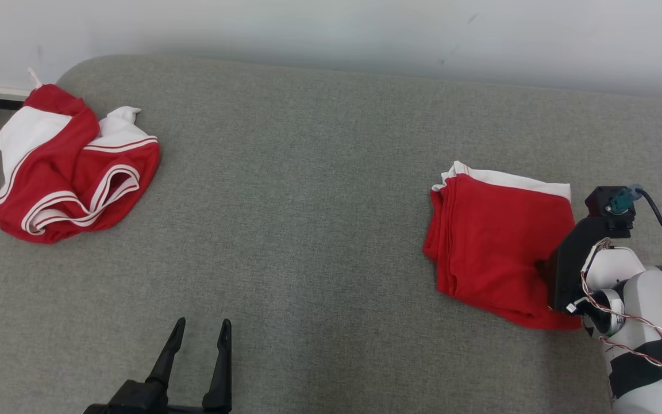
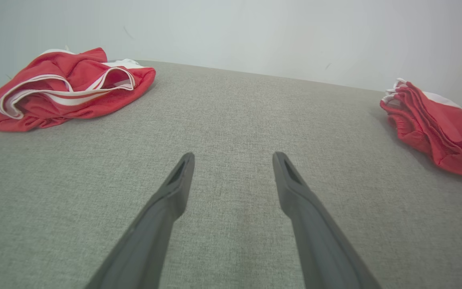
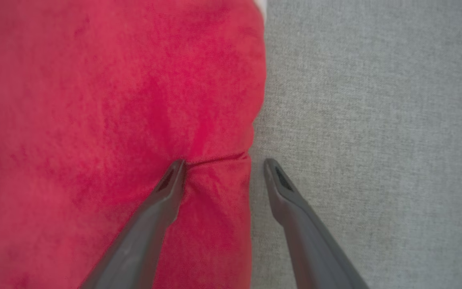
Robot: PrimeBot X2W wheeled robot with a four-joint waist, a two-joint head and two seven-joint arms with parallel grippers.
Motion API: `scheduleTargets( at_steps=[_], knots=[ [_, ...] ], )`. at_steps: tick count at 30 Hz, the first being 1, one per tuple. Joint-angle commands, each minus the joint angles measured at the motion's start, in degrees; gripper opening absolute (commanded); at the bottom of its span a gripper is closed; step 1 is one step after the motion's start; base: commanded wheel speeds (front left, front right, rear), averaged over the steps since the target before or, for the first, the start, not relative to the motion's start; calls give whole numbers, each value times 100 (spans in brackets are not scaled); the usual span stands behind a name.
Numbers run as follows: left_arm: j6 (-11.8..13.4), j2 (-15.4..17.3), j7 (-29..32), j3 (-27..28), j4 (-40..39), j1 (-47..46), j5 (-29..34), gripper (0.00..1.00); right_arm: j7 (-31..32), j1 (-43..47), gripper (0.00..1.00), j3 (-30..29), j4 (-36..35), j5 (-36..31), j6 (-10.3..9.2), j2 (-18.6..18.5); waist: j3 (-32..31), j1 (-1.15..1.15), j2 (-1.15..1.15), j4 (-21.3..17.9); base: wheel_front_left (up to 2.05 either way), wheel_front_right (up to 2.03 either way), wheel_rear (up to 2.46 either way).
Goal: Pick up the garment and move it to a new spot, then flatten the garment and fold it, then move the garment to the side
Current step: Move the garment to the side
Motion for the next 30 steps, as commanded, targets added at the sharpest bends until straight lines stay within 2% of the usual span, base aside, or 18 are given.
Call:
scheduleTargets(
  at_steps=[1,2,3,4,5,15,24,25,30],
  knots=[
    [-17,-7,-18,-7,2,12,-37,100,148,95,100,66,209,-71,-12,105,-8,-1,-1,-49,0,0,0],
    [-16,-7,-18,-5,4,13,-30,100,162,85,91,100,237,-53,-12,112,-11,-1,-1,-76,0,0,0],
    [-16,-8,-18,-14,3,15,-31,100,151,70,44,149,243,-41,-12,103,-12,-1,-1,-103,0,0,0],
    [-16,-8,-18,-16,3,23,-26,100,128,51,4,208,245,-16,-12,84,-11,-1,-1,-138,0,0,0],
    [-15,-7,-18,2,-1,38,-10,100,98,18,0,299,242,10,-12,63,-5,-1,-1,-189,0,0,0],
    [-34,35,-19,26,-187,-114,111,100,-328,-542,0,1567,189,301,-13,-599,304,-1,-1,-927,0,0,0],
    [-27,227,-18,-48,-729,-422,210,100,-652,-1164,0,2857,9,634,-13,-1812,949,-1,-1,-1723,0,0,0],
    [-27,227,-18,-48,-729,-422,210,100,-652,-1164,0,2857,9,634,-13,-1812,949,-1,-1,-1723,0,0,0],
    [-30,445,-18,-99,-1101,-537,224,100,-1029,-1499,0,3047,78,690,-13,-2425,1431,-1,-1,-2096,0,0,0]
  ],
)
